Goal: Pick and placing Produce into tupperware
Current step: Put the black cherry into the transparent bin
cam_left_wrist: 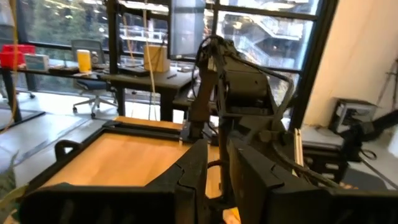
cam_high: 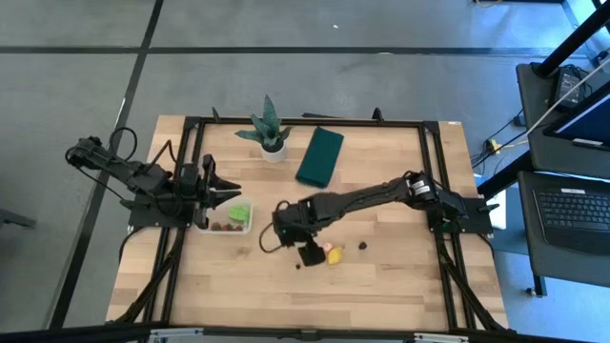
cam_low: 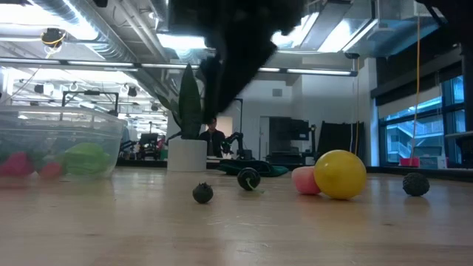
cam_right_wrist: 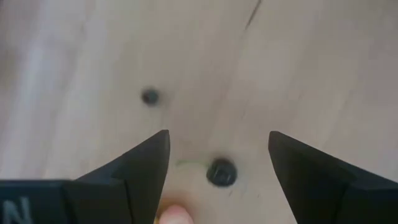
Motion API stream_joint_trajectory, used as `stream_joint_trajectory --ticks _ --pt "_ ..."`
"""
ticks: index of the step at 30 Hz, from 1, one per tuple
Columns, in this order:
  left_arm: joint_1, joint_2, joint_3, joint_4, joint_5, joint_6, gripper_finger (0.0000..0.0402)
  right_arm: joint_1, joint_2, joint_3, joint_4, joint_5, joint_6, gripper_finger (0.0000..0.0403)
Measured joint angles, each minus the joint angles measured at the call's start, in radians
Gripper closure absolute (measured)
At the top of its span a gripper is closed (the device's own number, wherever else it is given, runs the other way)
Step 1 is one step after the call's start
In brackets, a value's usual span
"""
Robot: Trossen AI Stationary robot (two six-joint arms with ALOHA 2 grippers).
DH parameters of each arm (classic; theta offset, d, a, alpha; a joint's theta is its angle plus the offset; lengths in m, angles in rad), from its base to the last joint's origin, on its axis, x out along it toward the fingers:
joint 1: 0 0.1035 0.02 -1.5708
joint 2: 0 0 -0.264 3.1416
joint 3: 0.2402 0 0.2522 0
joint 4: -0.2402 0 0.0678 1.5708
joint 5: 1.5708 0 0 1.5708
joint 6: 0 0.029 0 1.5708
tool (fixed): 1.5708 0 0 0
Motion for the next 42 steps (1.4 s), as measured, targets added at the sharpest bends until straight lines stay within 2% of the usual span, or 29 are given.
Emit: stream_joint_trajectory --ticks 5,11,25,42 --pt "0.000 0.000 0.000 -0.009 0.042 -0.001 0.0333 0.033 0.001 -0.095 0.026 0.081 -0.027 0.0128" --pt "0.000 0.000 0.000 -0.022 0.053 -0.002 0.0325 0.035 0.001 -0.164 0.037 0.094 -0.059 0.0134" --pt "0.000 0.000 0.000 -0.024 0.055 -0.024 0.0315 0.033 0.000 -0.170 0.025 0.157 -0.316 0.0176" --pt "0.000 0.000 0.000 -0.027 0.055 -0.024 0.0353 0.032 0.016 -0.169 0.043 0.156 -0.370 0.0179"
